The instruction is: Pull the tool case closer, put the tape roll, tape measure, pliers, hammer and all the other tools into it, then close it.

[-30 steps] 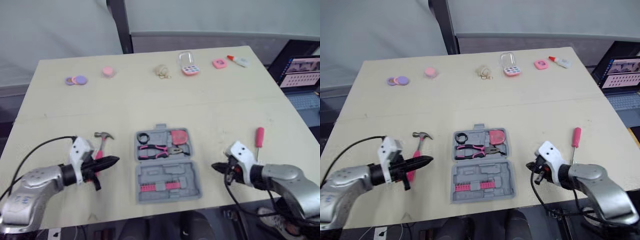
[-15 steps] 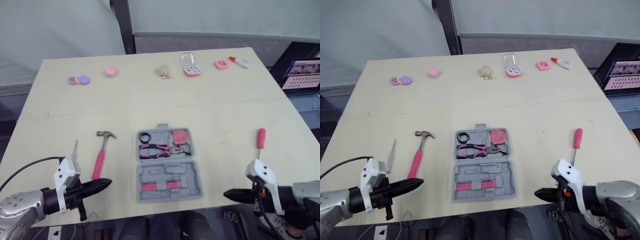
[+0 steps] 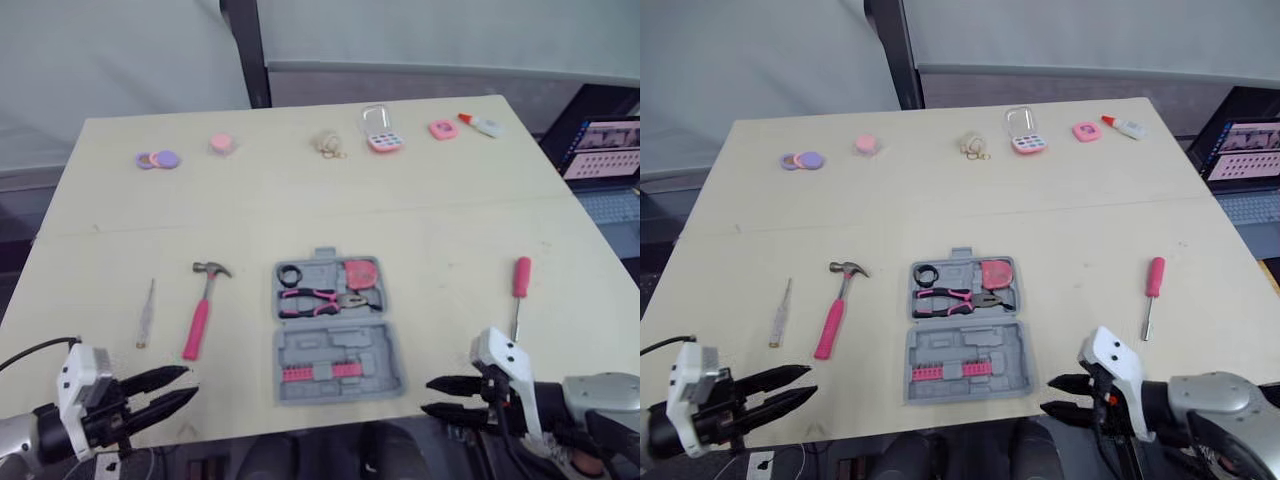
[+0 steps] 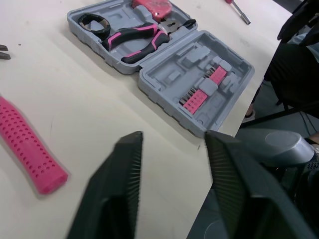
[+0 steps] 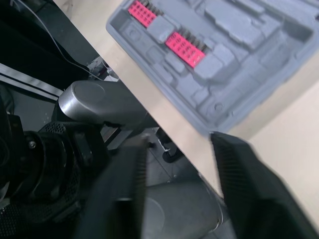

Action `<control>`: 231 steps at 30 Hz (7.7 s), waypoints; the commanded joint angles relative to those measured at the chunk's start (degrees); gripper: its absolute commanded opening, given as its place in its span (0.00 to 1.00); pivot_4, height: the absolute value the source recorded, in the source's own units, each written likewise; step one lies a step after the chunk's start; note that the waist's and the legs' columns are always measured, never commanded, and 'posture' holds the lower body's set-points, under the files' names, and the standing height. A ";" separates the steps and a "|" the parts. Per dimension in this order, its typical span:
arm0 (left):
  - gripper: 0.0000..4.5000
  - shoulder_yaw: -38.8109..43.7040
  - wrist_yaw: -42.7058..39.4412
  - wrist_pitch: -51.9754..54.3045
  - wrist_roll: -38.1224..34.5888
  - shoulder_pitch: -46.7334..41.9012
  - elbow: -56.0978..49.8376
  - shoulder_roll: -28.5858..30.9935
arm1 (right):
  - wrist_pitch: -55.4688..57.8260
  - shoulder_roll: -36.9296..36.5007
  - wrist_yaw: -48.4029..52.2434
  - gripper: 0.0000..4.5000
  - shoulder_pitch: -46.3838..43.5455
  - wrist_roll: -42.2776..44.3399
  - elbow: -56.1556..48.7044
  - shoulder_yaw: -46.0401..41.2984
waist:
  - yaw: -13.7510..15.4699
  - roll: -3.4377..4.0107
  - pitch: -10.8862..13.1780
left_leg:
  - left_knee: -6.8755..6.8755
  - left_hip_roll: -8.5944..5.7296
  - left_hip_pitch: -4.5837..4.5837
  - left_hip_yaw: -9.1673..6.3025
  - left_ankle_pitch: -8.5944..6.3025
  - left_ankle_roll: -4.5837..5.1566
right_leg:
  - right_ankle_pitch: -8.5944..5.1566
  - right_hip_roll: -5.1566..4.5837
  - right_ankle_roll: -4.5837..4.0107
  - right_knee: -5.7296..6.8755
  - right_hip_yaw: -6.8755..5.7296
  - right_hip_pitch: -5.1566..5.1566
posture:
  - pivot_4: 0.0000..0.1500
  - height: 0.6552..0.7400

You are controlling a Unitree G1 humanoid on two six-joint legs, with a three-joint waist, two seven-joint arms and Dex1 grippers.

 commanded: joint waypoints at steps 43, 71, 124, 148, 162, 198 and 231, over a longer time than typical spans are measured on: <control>0.99 7.48 59.23 52.18 -24.22 -23.69 -5.85 12.68 | -37.03 9.11 10.38 0.99 3.42 -4.88 3.92 -7.49 | -0.93 -0.56 -0.43 | 0.09 0.04 0.28 0.02 -0.01 -0.08 | -0.14 0.12 -0.28 0.56 0.24 -0.02 | 1.00 1.00; 0.99 -12.16 56.58 49.59 -0.92 -43.05 19.49 7.63 | -34.54 8.10 4.89 0.99 4.02 -5.77 -0.51 -7.21 | -0.46 -0.62 -0.47 | 0.13 0.02 0.35 0.13 0.01 -0.18 | -0.14 0.15 -0.26 0.70 0.23 -0.05 | 1.00 1.00; 0.00 -31.77 20.69 40.19 9.19 -56.87 15.12 25.23 | -33.83 8.68 3.83 1.00 5.37 -5.69 1.35 -10.57 | -0.39 -0.63 -0.64 | 0.11 0.04 0.41 0.52 0.03 -0.22 | -0.15 0.12 -0.28 0.84 0.18 -0.06 | 1.00 1.00; 0.00 -69.46 2.12 36.66 18.94 -85.99 7.36 13.67 | -34.95 10.26 2.46 1.00 8.46 -9.22 -0.27 -10.65 | -0.08 -0.66 -0.62 | 0.42 0.02 0.10 0.59 0.02 -0.15 | -0.13 0.18 -0.24 0.85 0.16 -0.13 | 1.00 1.00; 0.00 -84.72 1.33 37.50 30.41 -95.28 9.77 6.32 | -36.03 10.67 2.28 1.00 11.52 -10.96 -1.09 -10.89 | -0.11 -0.67 -0.62 | 0.62 0.03 0.04 0.55 -0.01 -0.09 | -0.12 0.19 -0.24 0.92 0.16 -0.12 | 1.00 1.00; 0.00 -89.75 4.73 49.32 34.44 -98.17 17.27 -6.93 | -35.34 11.40 1.07 1.00 12.50 -11.04 -2.50 -11.00 | 1.17 -0.66 -0.62 | 0.91 0.02 -0.04 0.52 -0.06 0.00 | -0.12 0.18 -0.22 1.05 0.17 -0.10 | 1.00 1.00; 0.00 -91.29 6.22 45.03 35.13 -98.55 22.45 -9.26 | -35.59 12.84 -0.39 1.00 15.21 -11.56 -4.34 -10.92 | 1.23 -0.66 -0.62 | 0.93 0.01 -0.03 0.52 -0.06 0.00 | -0.12 0.17 -0.22 1.07 0.18 -0.09 | 1.00 1.00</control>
